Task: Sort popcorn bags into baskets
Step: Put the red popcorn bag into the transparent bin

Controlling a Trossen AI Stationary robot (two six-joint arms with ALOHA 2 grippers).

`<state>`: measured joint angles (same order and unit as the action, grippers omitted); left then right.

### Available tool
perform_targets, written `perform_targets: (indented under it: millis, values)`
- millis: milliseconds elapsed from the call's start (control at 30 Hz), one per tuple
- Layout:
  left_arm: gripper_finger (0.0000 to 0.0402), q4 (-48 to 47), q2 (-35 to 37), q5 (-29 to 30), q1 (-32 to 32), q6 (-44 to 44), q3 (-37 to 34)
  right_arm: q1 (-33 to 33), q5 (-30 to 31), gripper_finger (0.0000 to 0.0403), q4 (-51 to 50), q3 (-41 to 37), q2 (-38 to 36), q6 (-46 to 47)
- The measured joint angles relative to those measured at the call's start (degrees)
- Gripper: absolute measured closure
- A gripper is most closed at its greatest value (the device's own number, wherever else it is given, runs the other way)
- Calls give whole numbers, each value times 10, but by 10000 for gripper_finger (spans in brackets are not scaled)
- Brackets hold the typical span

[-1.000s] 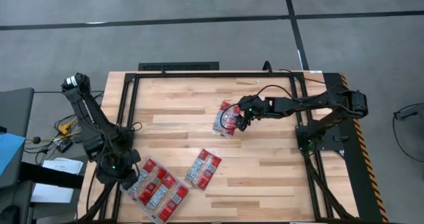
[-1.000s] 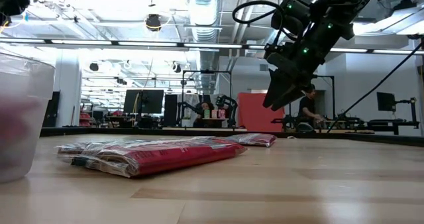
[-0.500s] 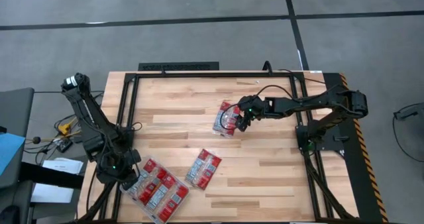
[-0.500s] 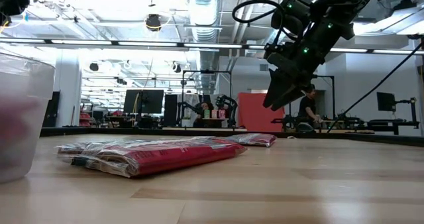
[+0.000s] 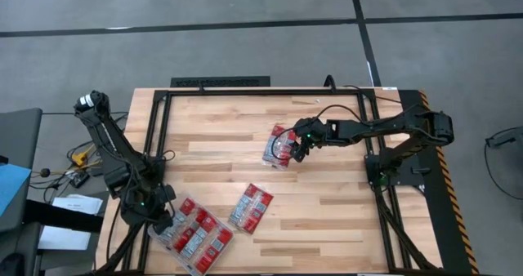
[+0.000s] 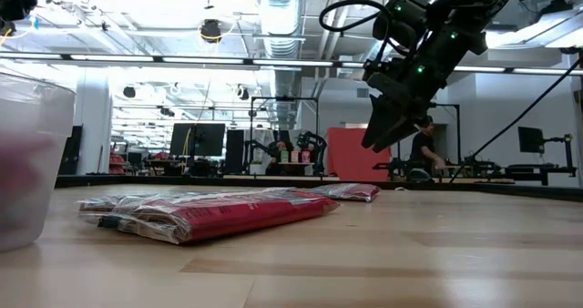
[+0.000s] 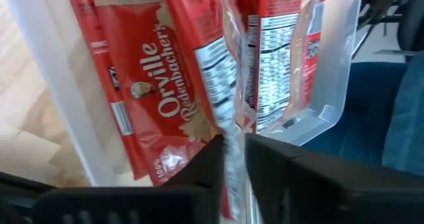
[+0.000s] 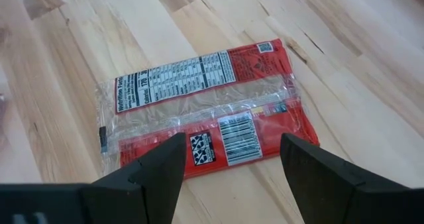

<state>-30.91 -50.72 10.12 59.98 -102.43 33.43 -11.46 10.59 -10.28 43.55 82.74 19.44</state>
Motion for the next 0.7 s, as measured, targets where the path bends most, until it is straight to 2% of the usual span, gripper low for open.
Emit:
perform_targets:
  millis: [167, 267, 400, 467, 533, 700]
  values:
    - [277, -8, 0, -15, -1, -15, 0, 0, 0, 133, 0, 0, 0, -5]
    - [234, -21, 0, -48, -1, -55, 0, 0, 0, 133, 0, 0, 0, -5]
    - [209, -27, 19, -54, -2, -100, 0, -2, 0, 133, 0, 0, 0, -5]
    - [209, -26, 37, -21, -8, -110, 0, -4, 0, 133, 0, 0, 0, -4]
    - [213, -27, 59, 40, -22, -122, 0, -8, 0, 133, 0, 0, 0, 4]
    - [225, -30, 116, 248, -95, -134, 0, -30, 0, 133, -22, 0, 0, 77]
